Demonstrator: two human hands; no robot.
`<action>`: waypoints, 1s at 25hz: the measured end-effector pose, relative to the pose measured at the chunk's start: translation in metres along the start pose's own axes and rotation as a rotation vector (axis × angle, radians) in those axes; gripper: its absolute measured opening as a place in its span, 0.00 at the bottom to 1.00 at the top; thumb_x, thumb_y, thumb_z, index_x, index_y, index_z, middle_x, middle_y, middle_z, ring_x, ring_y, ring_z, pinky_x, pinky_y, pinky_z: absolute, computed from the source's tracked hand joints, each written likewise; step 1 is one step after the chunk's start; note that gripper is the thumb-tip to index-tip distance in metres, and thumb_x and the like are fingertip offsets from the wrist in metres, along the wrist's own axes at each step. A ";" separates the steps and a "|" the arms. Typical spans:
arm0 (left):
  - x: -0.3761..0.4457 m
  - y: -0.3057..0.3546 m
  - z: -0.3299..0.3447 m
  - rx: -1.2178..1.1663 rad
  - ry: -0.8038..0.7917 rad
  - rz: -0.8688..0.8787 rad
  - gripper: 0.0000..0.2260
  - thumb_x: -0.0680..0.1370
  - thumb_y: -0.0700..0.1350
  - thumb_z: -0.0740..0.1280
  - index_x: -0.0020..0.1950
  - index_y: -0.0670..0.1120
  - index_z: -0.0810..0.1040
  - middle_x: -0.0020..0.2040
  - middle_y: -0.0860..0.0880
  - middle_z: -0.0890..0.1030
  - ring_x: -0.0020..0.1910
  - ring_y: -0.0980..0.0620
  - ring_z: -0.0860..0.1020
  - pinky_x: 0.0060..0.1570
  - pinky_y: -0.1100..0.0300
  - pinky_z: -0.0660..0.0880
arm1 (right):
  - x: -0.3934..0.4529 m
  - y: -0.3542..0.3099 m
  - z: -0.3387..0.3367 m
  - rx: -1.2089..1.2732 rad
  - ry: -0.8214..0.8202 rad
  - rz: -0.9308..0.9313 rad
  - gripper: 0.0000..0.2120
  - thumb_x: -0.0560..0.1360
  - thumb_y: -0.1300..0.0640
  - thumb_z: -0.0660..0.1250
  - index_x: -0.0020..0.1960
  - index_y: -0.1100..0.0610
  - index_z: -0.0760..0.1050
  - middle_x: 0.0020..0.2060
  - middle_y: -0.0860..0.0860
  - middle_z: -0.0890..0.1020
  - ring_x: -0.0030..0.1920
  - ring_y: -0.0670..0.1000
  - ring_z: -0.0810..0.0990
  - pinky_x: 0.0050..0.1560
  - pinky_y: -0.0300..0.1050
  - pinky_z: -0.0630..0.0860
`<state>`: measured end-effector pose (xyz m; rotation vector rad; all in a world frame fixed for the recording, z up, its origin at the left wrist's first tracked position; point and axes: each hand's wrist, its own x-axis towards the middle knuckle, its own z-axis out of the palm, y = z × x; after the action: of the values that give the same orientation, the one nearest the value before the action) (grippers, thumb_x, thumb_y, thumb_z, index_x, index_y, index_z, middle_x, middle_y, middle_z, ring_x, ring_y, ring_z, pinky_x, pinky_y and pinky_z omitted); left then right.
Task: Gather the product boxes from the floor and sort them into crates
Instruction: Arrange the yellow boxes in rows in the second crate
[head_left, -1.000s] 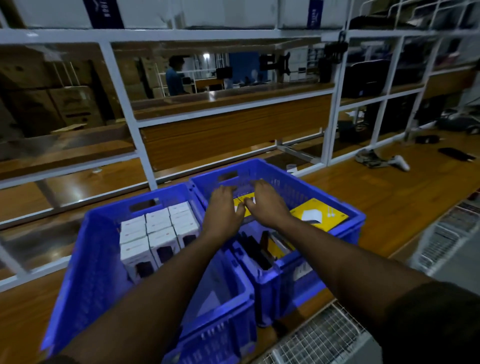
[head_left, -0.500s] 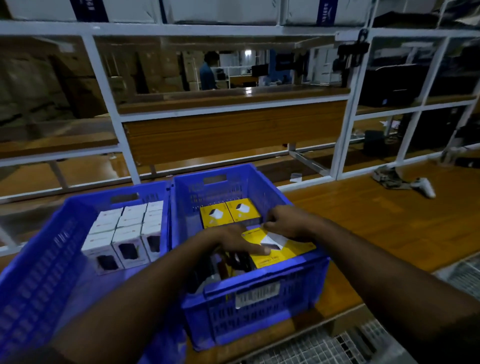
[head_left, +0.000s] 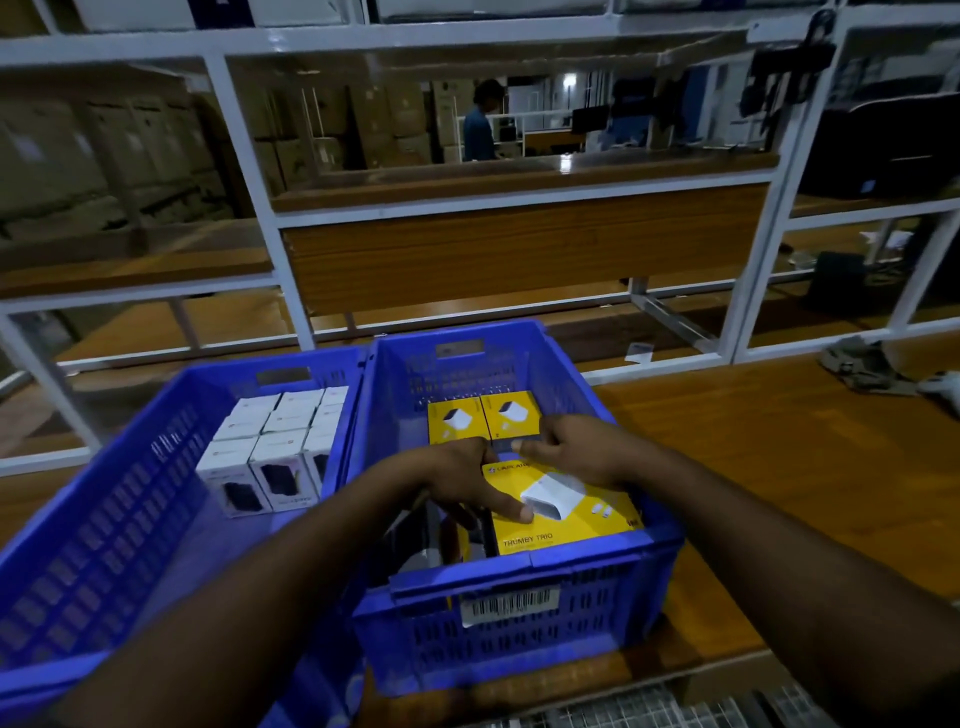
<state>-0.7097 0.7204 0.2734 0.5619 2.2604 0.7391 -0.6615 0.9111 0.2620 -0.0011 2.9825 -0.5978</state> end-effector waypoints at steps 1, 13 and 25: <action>0.001 0.001 -0.002 -0.022 -0.015 0.009 0.45 0.67 0.53 0.80 0.77 0.49 0.59 0.74 0.48 0.64 0.56 0.47 0.81 0.54 0.50 0.82 | 0.003 0.000 -0.004 0.019 -0.010 -0.007 0.25 0.76 0.33 0.58 0.49 0.55 0.73 0.40 0.52 0.77 0.40 0.50 0.75 0.38 0.46 0.68; 0.068 0.001 -0.073 -0.942 0.309 0.124 0.23 0.72 0.48 0.76 0.64 0.41 0.79 0.58 0.40 0.83 0.46 0.45 0.82 0.51 0.50 0.80 | 0.061 0.003 -0.039 0.781 -0.016 0.096 0.23 0.70 0.33 0.68 0.39 0.55 0.75 0.37 0.60 0.79 0.33 0.55 0.78 0.37 0.47 0.73; 0.095 0.010 -0.060 -1.613 0.113 0.041 0.17 0.83 0.48 0.62 0.69 0.41 0.73 0.54 0.39 0.81 0.44 0.42 0.80 0.27 0.52 0.80 | 0.124 -0.001 -0.011 1.713 0.241 0.315 0.22 0.79 0.40 0.60 0.56 0.57 0.77 0.44 0.54 0.85 0.44 0.53 0.84 0.45 0.49 0.79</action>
<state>-0.8147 0.7613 0.2708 -0.2489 1.0618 2.1850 -0.7858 0.9118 0.2606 0.6240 1.5606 -2.7589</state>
